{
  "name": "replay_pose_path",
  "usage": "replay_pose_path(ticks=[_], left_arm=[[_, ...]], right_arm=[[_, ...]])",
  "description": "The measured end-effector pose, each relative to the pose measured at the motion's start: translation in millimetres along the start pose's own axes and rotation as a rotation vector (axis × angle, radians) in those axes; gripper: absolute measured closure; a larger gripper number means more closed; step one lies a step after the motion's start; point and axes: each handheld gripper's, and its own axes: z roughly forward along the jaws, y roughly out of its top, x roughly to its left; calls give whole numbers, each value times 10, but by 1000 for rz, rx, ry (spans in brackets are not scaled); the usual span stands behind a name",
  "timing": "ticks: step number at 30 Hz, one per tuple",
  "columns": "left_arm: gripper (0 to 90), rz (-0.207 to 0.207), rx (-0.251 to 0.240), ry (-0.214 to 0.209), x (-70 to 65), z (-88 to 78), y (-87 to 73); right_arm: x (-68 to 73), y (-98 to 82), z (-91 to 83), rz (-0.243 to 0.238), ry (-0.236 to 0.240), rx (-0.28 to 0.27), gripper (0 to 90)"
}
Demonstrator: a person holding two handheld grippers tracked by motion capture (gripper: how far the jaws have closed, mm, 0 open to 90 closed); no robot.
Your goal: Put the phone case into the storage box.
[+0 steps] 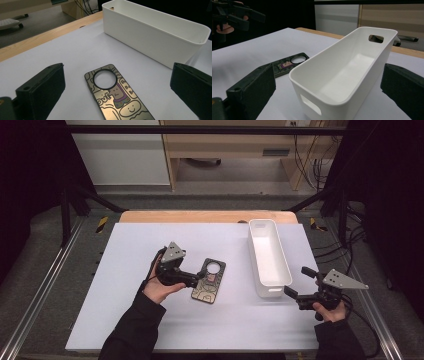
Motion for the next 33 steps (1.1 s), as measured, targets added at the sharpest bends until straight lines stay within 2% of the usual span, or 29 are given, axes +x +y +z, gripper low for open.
replay_pose_path(ticks=[18,33], left_arm=[[0,11,82,-3,-48,331,108],[0,9,161,23,-67,604,147]], right_arm=[[-2,-2,2,-4,2,2,4],[-3,-3,5,-2,4,4,4]])
